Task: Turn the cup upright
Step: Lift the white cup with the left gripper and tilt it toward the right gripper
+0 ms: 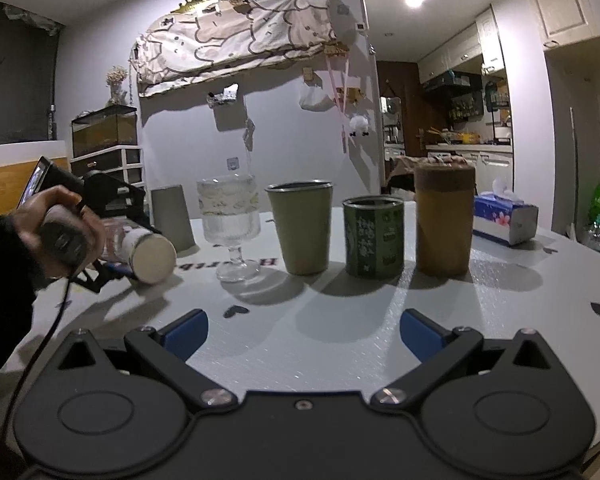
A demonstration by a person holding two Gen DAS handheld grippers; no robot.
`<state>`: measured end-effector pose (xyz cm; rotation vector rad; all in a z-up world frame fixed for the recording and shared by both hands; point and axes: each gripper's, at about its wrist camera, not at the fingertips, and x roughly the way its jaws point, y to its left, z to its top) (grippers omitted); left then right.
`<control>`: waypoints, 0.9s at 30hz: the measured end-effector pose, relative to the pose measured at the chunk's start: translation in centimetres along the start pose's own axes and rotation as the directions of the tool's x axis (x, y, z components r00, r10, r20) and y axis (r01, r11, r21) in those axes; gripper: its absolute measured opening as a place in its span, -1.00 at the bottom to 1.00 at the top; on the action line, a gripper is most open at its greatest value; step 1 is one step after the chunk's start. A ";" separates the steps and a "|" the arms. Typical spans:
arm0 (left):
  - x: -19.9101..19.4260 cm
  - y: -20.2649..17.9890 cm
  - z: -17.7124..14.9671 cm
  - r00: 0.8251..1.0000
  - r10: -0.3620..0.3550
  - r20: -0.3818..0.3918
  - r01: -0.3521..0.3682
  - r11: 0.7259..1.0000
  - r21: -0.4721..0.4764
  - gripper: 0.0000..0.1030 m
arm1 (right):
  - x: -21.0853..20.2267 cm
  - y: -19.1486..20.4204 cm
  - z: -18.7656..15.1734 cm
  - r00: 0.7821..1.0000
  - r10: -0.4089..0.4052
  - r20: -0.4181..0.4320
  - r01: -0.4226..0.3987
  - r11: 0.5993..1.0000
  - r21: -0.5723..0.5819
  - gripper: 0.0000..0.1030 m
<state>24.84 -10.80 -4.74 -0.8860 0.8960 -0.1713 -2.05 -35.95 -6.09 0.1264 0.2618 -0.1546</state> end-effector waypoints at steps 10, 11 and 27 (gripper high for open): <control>-6.3 3.5 -3.6 0.985 -0.046 -0.166 0.079 0.977 0.198 0.23 | -1.2 2.2 1.5 0.999 0.029 0.036 -0.028 0.999 -0.023 1.00; -7.0 4.0 -3.9 0.981 -0.049 -0.190 0.090 0.974 0.210 0.23 | -1.3 2.5 1.7 0.999 0.033 0.034 -0.032 0.999 -0.022 1.00; -13.4 7.8 -5.4 0.953 0.006 -0.303 0.106 0.930 0.352 0.41 | 10.4 11.6 7.3 0.804 0.464 -0.371 -0.429 0.886 0.179 1.00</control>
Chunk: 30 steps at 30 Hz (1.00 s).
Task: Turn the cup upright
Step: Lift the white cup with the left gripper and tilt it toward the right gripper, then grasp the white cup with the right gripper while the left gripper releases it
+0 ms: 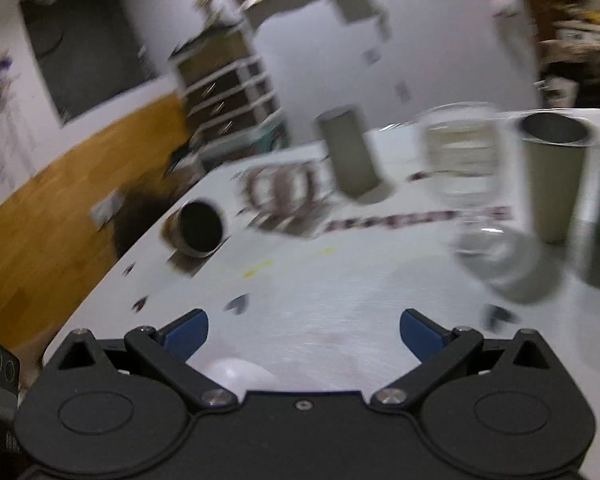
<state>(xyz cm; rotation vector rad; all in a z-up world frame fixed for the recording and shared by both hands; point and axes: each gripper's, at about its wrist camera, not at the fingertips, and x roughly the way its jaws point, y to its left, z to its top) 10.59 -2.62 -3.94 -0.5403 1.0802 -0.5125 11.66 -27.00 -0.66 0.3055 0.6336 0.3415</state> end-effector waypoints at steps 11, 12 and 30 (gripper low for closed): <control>0.7 -1.6 -0.2 0.995 0.095 0.022 -0.097 0.983 0.157 0.75 | 7.5 2.4 0.6 0.959 -0.051 -0.277 0.032 0.997 -0.074 1.00; 0.6 -1.6 -0.2 0.995 0.101 0.027 -0.104 0.980 0.169 0.79 | 7.6 2.2 0.6 0.957 -0.068 -0.282 0.045 0.995 -0.084 1.00; -2.4 -1.0 -1.8 0.978 0.175 0.115 -0.202 0.933 0.299 0.85 | 0.1 -1.6 -2.3 0.970 -0.104 -0.218 0.087 0.993 -0.085 1.00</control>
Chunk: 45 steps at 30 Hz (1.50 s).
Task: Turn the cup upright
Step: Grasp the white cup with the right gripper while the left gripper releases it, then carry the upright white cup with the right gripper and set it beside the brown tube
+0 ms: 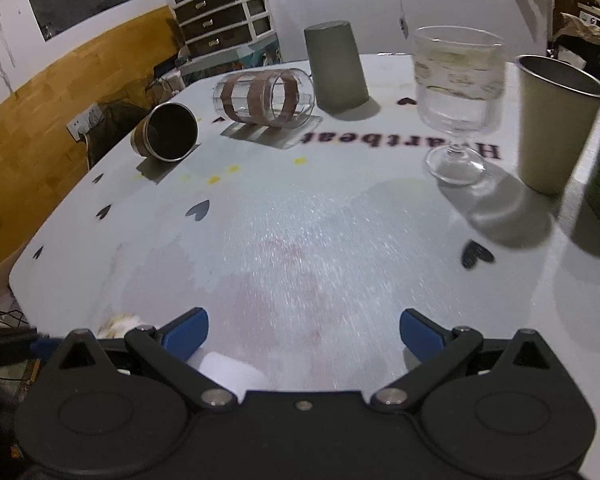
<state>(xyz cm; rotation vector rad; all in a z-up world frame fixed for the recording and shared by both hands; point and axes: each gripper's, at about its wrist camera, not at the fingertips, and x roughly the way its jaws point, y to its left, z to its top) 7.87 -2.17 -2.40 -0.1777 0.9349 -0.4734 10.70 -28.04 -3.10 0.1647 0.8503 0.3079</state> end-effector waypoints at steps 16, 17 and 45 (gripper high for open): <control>-0.3 1.4 0.2 0.997 0.001 0.078 0.003 0.999 -0.043 0.84 | -4.0 0.4 -3.6 0.996 0.082 0.046 -0.084 0.995 0.051 1.00; -0.4 1.5 0.1 0.997 -0.003 0.079 0.007 0.999 -0.044 0.84 | -4.0 0.2 -3.3 0.993 0.105 0.048 -0.108 0.991 0.081 0.99; -0.9 3.5 -1.5 0.986 0.040 0.161 -0.041 0.999 0.001 0.84 | -4.8 1.0 1.4 0.989 0.132 0.070 -0.139 0.984 0.111 0.25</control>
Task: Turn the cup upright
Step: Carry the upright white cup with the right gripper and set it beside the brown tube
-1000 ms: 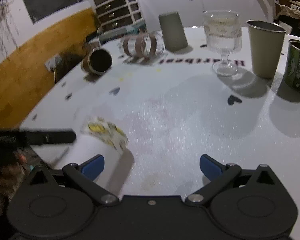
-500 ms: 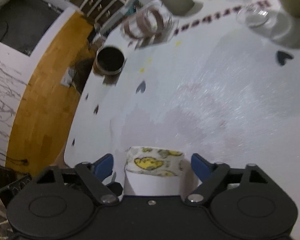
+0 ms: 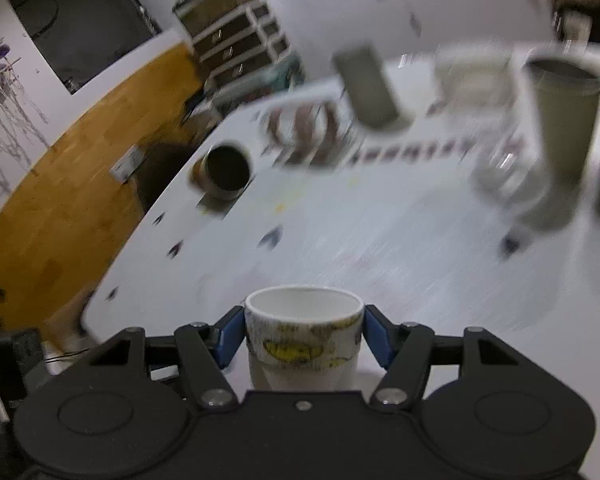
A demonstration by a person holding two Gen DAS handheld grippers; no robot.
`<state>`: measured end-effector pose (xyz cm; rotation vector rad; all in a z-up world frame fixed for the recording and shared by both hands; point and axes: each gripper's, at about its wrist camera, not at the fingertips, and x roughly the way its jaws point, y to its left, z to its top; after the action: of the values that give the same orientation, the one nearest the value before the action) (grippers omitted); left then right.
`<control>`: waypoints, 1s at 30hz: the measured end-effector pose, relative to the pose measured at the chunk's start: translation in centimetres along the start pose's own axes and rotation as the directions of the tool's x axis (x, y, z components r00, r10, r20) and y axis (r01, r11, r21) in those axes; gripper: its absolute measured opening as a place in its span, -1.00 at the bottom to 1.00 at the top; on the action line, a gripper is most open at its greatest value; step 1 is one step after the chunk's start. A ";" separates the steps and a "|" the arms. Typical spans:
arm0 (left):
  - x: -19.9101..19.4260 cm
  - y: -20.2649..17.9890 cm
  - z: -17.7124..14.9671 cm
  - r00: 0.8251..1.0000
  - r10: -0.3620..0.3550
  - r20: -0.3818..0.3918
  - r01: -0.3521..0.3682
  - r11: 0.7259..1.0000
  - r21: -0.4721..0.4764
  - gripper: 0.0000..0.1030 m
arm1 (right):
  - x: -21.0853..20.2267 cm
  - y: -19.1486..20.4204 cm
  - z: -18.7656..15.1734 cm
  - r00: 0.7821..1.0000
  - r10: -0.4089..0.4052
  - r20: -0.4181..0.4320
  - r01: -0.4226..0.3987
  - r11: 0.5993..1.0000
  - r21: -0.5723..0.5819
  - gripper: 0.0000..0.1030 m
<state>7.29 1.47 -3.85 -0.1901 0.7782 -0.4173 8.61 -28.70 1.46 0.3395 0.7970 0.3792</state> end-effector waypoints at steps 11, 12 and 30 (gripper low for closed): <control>-0.9 -1.9 -0.6 0.959 0.098 0.266 -0.144 0.977 0.156 0.98 | -5.6 -7.6 2.0 0.835 -0.409 0.369 0.444 0.896 -0.014 0.24; -0.9 -2.1 -0.7 0.954 0.101 0.282 -0.154 0.973 0.173 1.00 | -5.7 -8.6 2.2 0.812 -0.436 0.388 0.471 0.882 0.003 0.24; -0.3 -3.9 -1.4 0.944 0.064 0.323 -0.144 0.962 0.232 1.00 | -7.7 -19.8 0.8 0.547 -0.715 0.436 0.710 0.672 0.210 0.25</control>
<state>4.97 -1.95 -3.42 0.0261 0.4144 -0.3699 8.20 -49.69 -1.76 0.0770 0.3697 -0.4933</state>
